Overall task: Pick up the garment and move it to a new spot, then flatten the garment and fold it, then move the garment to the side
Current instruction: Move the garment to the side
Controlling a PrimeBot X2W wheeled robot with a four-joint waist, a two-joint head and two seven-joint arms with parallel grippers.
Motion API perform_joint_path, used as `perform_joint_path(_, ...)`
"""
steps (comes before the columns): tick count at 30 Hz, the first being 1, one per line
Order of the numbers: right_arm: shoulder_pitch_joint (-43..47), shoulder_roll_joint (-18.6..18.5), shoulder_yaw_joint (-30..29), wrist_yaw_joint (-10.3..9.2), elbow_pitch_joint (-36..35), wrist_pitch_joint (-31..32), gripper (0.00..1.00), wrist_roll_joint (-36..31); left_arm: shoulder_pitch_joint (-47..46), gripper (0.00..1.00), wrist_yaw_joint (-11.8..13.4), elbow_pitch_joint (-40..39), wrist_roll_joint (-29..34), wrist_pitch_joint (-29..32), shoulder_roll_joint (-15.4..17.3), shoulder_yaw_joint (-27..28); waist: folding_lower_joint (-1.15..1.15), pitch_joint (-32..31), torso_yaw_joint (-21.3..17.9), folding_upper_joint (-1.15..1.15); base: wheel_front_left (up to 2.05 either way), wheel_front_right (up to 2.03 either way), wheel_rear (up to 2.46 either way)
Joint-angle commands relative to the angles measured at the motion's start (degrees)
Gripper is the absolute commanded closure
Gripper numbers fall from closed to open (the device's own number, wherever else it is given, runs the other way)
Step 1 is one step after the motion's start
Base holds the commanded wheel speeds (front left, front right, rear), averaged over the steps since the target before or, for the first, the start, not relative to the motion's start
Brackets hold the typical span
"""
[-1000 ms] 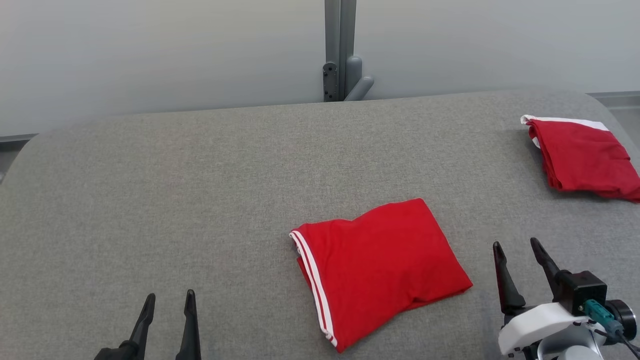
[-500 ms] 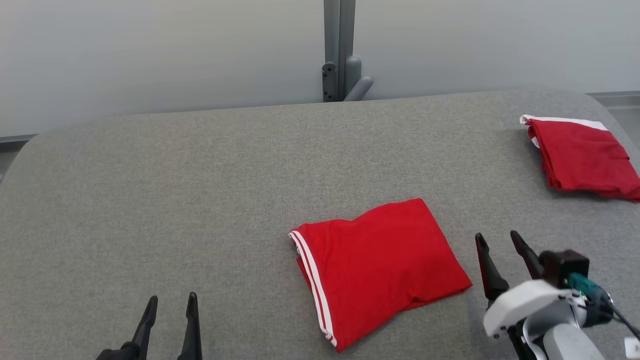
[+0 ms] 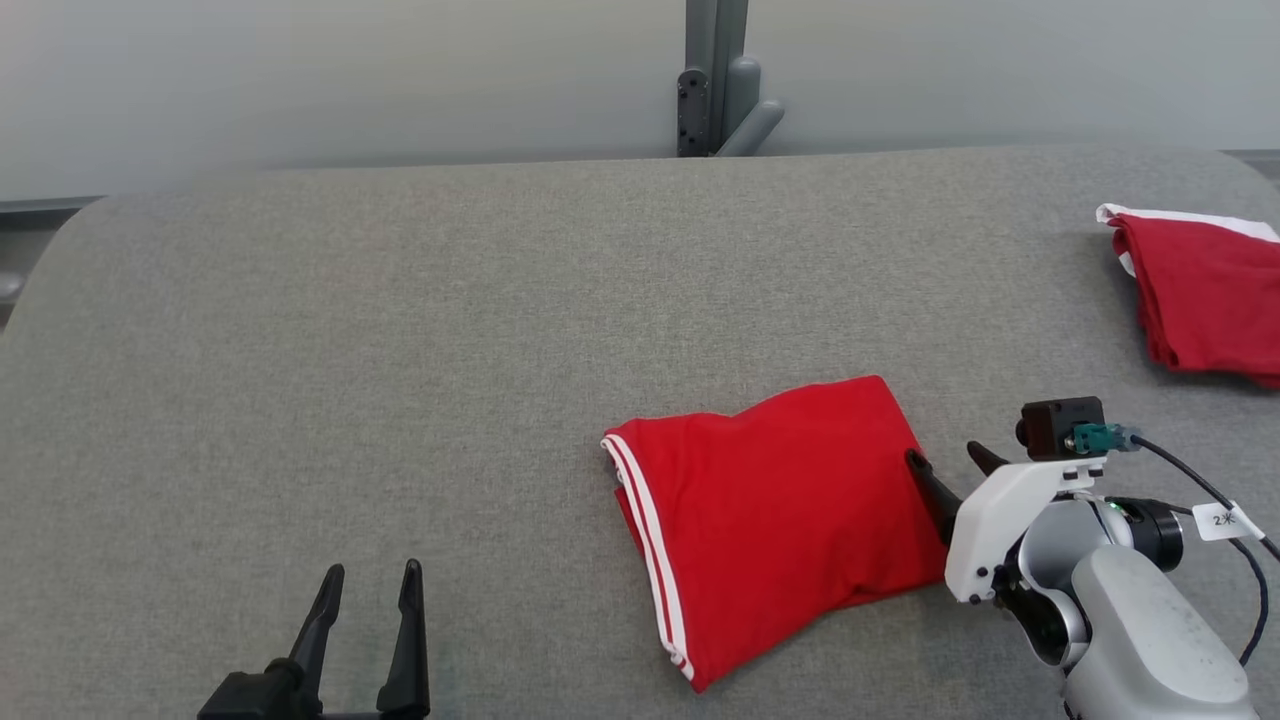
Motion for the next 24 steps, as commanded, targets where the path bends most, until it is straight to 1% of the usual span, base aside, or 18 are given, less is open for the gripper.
perform_joint_path(1,-1.3,0.0,-0.1,-0.04,1.4,-0.7,0.0,0.1,-1.2,0.0,0.2,0.0,-0.3,-0.1,0.1,-0.1,0.0,1.2,1.2,0.23,0.0,0.0,0.0)
perform_joint_path(4,-2.6,0.9,0.4,-0.04,5.0,-1.4,0.0,1.0,-1.8,0.0,0.2,0.2,-0.3,-0.1,0.1,0.2,0.0,2.0,1.8,0.23,0.0,0.0,0.0)
perform_joint_path(11,-4.6,1.1,2.4,-0.05,11.8,-2.3,0.0,3.7,-2.6,0.0,0.2,0.2,0.1,-0.1,0.1,0.5,0.0,2.9,2.2,0.23,0.0,0.0,0.0)
perform_joint_path(12,-4.7,1.2,2.7,-0.05,12.3,-2.7,0.64,4.6,-2.6,0.0,0.2,0.1,0.1,-0.1,0.1,0.5,0.0,3.0,2.1,0.23,0.0,0.0,0.0)
perform_joint_path(13,-4.8,1.2,3.1,-0.04,12.4,-3.0,1.0,5.5,-2.7,0.0,0.3,0.0,0.0,-0.1,0.1,0.5,0.0,3.1,1.9,0.23,0.0,0.0,0.0)
perform_joint_path(15,-5.1,0.6,4.2,-0.04,12.2,-3.5,1.0,7.5,-2.8,0.0,0.3,-0.2,-0.3,-0.1,0.1,0.4,0.0,3.3,1.3,0.23,0.0,0.0,0.0)
perform_joint_path(19,-6.2,-1.7,5.3,-0.07,10.8,-5.7,1.0,10.5,-3.0,0.0,0.4,-0.5,-0.6,-0.1,0.1,0.1,0.0,4.0,-0.6,0.23,0.0,0.0,0.0)
perform_joint_path(23,-8.1,-3.7,5.8,-0.08,9.4,-7.6,1.0,12.3,-3.4,0.0,0.4,-1.1,-0.1,-0.1,0.1,0.5,0.0,5.2,-3.7,0.23,0.0,0.0,0.0)
perform_joint_path(24,-8.1,-3.7,5.8,-0.08,9.4,-7.6,1.0,12.3,-3.4,0.0,0.4,-1.1,-0.1,-0.1,0.1,0.5,0.0,5.2,-3.7,0.23,0.0,0.0,0.0)
